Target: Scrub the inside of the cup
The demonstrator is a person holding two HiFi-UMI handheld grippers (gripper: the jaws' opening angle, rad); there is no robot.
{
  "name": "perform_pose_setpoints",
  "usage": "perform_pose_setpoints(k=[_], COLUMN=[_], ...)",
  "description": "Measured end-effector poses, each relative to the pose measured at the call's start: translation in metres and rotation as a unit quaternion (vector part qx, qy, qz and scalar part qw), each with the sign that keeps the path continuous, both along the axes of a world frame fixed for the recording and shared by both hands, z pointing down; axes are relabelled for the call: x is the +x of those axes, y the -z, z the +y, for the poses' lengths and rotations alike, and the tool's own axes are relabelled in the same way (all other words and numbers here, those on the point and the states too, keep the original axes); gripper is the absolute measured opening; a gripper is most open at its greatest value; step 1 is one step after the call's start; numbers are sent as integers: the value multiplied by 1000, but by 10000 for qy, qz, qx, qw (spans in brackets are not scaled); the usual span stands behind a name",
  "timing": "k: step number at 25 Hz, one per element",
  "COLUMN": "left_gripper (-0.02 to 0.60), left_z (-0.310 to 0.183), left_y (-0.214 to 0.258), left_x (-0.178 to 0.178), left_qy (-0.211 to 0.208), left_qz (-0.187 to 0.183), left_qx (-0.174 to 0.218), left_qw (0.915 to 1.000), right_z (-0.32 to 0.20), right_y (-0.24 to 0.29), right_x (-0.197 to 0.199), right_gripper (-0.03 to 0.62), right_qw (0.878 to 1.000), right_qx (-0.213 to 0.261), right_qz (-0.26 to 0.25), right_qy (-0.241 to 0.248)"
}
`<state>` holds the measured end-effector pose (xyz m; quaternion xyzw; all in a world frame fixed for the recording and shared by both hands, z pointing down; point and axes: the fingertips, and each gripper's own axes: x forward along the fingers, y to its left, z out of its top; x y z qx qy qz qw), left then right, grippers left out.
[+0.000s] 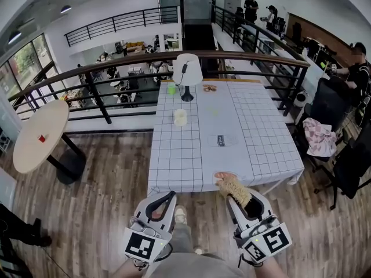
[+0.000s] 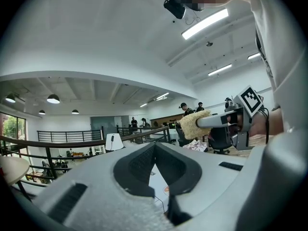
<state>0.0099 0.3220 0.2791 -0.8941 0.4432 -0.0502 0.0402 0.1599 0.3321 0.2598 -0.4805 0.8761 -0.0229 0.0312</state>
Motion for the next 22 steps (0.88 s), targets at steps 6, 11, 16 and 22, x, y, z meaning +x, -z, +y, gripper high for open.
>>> perform_pose_setpoints(k=[6, 11, 16, 22], left_gripper=[12, 12, 12, 12], left_z=[-44, -99, -150, -231], left_y=[-5, -6, 0, 8], left_x=[-12, -19, -22, -44], left_qy=[-31, -42, -111, -191], left_qz=[206, 209, 280, 301], left_qx=[35, 10, 17, 39], left_qw=[9998, 9998, 9995, 9994], right_z=[-40, -98, -149, -230], right_y=[-8, -9, 2, 8], right_x=[-7, -18, -30, -50], right_gripper=[146, 146, 146, 146], right_qw=[9998, 9999, 9996, 9991], right_qx=[-33, -83, -50, -69], right_qz=[169, 140, 266, 400], right_qy=[-61, -5, -14, -131])
